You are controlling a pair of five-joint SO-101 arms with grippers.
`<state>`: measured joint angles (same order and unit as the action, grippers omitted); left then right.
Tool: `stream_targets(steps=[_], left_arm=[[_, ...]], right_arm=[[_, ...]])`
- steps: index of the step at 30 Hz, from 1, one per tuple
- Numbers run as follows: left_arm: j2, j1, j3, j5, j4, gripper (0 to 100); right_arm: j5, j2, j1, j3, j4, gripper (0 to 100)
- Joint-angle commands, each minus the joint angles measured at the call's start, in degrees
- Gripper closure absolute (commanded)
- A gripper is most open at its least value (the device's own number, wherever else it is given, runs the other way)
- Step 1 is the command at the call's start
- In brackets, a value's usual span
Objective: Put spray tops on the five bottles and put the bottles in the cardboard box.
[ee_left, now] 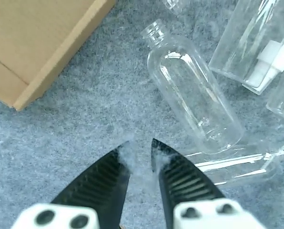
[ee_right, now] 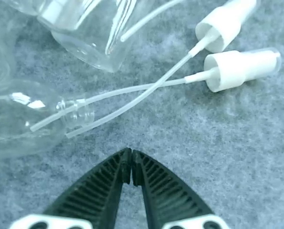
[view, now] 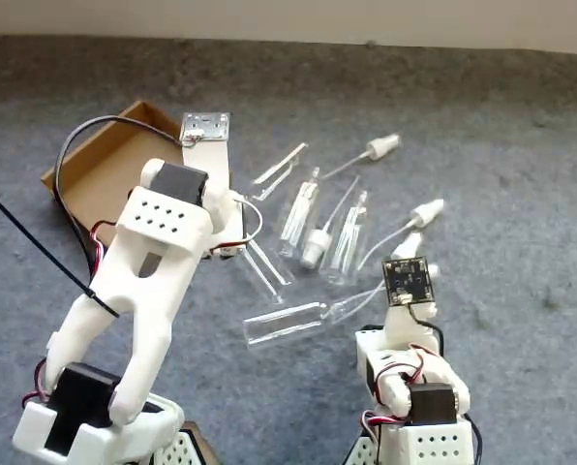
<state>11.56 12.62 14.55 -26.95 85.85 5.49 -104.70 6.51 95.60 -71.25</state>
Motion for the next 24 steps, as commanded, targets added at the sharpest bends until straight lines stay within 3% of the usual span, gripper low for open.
stream_targets(steps=[1, 5, 9, 12, 17, 24], left_arm=[[0.57, -0.22, -3.38, 0.35, 0.53, 99], [0.22, -0.40, -3.38, -0.70, 0.79, 89], [0.22, -0.13, -3.30, -11.43, 0.62, 67], [0.22, -0.04, -3.30, -15.65, 0.35, 57], [-2.15, -0.75, -3.38, -17.76, 0.26, 62], [-15.96, -2.59, -12.09, -17.76, -0.79, 68]], right_arm=[[0.53, -0.57, -0.75, 6.29, -0.40, 99.3], [0.53, -0.57, -0.75, 6.29, -0.40, 99.3], [0.53, -0.57, -0.75, 6.29, -0.40, 99.3], [0.53, -0.57, -0.75, 6.29, -0.40, 99.3], [0.53, -0.57, -0.75, 6.29, -0.40, 99.3], [0.53, -0.57, -0.75, 6.29, -0.40, 99.3]])
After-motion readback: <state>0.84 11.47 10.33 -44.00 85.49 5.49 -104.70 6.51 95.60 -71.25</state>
